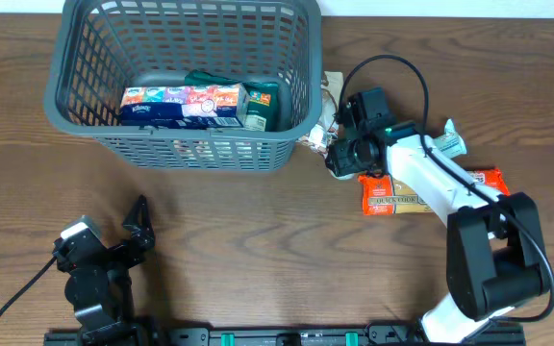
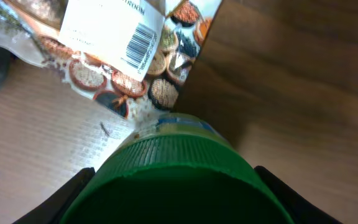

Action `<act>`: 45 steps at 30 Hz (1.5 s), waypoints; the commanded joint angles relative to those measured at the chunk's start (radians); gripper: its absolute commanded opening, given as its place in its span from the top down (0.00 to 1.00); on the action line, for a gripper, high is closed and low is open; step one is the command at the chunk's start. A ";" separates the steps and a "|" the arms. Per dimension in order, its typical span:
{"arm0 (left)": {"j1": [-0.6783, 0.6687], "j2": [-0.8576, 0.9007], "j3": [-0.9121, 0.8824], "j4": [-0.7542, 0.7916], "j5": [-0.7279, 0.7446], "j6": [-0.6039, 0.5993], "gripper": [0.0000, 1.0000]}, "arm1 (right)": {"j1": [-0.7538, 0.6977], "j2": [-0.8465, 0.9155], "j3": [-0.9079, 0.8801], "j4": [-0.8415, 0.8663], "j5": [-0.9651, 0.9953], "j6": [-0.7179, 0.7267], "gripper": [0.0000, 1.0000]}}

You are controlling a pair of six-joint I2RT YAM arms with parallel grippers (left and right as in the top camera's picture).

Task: Pack container
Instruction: 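Lift the jar into the basket and open the right gripper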

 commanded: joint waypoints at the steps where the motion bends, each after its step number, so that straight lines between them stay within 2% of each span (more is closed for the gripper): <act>1: -0.004 -0.006 -0.021 -0.002 0.003 -0.006 0.01 | -0.015 -0.099 0.106 -0.026 -0.018 0.035 0.71; 6: -0.004 -0.006 -0.021 -0.002 0.003 -0.006 0.01 | -0.028 -0.204 0.256 -0.098 -0.016 0.035 0.71; 15: -0.004 -0.006 -0.021 -0.002 0.003 -0.006 0.01 | -0.015 -0.325 0.454 -0.087 -0.021 0.035 0.72; 20: -0.004 -0.006 -0.021 -0.002 0.003 -0.006 0.01 | 0.056 -0.330 0.482 0.022 -0.120 0.036 0.73; 24: -0.004 -0.006 -0.021 -0.002 0.003 -0.006 0.01 | 0.151 -0.283 0.482 0.120 -0.120 0.035 0.73; 30: -0.004 -0.006 -0.021 -0.002 0.003 -0.006 0.02 | 0.226 -0.147 0.482 0.271 0.023 0.035 0.71; 31: -0.004 -0.006 -0.021 -0.002 0.003 -0.006 0.01 | 0.228 -0.126 0.482 0.288 0.034 0.035 0.67; 32: -0.004 -0.006 -0.021 -0.002 0.003 -0.006 0.01 | 0.228 -0.106 0.482 0.301 0.039 0.035 0.50; 33: -0.004 -0.006 -0.021 -0.002 0.003 -0.006 0.01 | 0.228 -0.086 0.482 0.319 0.051 0.035 0.25; 35: -0.004 -0.006 -0.021 -0.002 0.003 -0.006 0.01 | 0.227 -0.067 0.482 0.344 0.059 0.034 0.12; 36: -0.004 -0.006 -0.021 -0.002 0.003 -0.006 0.01 | 0.227 -0.068 0.482 0.355 0.059 0.034 0.01; 40: -0.004 -0.006 -0.021 -0.002 0.003 -0.006 0.01 | 0.225 -0.139 0.490 0.341 0.067 -0.018 0.01; 45: -0.004 -0.006 -0.021 -0.002 0.003 -0.006 0.01 | 0.175 -0.268 0.490 0.233 0.218 -0.026 0.01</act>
